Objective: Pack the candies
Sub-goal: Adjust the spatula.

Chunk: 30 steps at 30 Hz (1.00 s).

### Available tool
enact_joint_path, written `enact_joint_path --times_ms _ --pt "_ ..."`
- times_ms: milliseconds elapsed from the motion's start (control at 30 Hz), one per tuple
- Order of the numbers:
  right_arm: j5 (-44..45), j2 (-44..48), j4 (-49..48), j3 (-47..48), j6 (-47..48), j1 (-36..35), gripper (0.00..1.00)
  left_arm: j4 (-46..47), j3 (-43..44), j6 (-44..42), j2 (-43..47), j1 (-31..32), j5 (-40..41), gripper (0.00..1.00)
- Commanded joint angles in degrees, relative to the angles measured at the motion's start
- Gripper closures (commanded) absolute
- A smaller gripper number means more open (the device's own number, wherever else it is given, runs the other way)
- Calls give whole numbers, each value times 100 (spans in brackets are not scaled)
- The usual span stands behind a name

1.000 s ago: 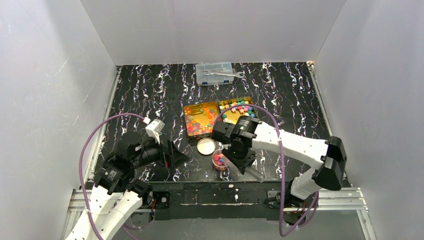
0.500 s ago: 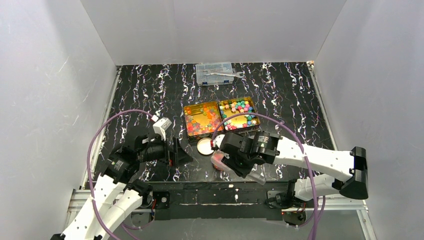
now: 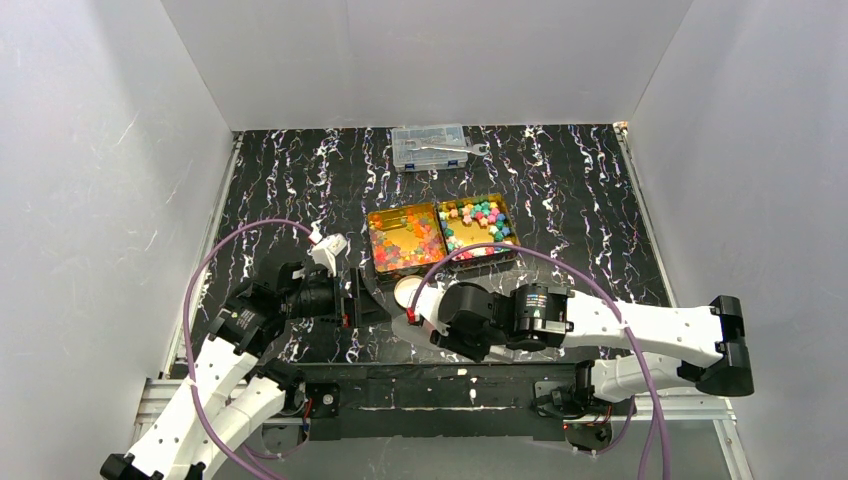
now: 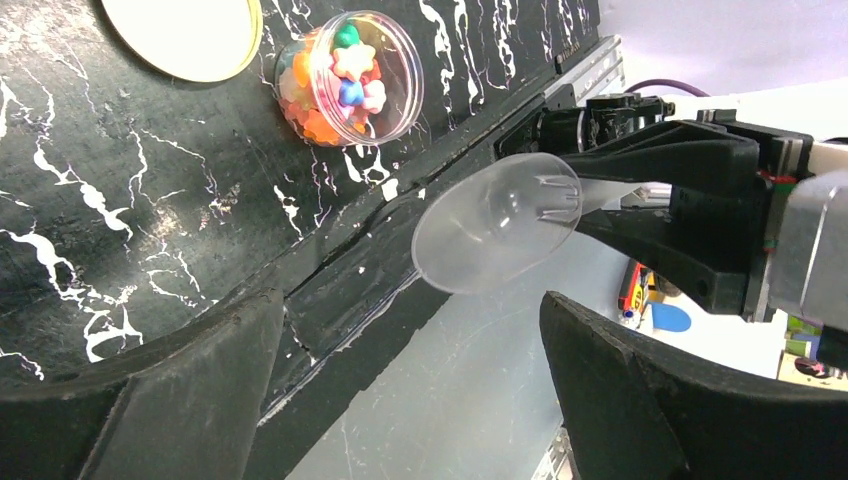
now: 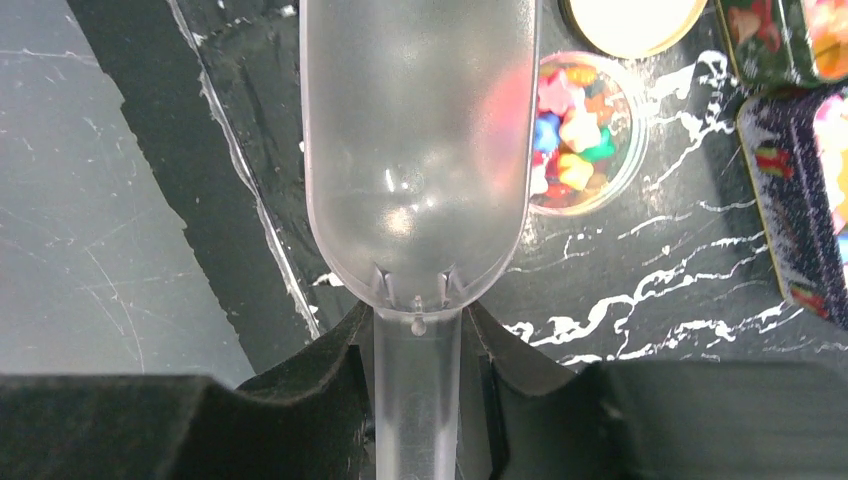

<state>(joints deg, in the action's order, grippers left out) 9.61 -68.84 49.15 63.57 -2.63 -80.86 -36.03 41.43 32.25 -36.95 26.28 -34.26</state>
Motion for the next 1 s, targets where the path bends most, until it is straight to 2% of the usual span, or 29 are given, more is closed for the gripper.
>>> enact_joint_path --times_ms 0,433,967 --pt "215 84 -551 95 251 -255 99 -93 85 158 -5 20 -240 1" --pt "635 40 -865 357 255 -740 99 -447 179 45 21 17 -186 1" --pt "833 396 -1141 621 509 -835 99 -484 86 -64 -106 17 -214 1"
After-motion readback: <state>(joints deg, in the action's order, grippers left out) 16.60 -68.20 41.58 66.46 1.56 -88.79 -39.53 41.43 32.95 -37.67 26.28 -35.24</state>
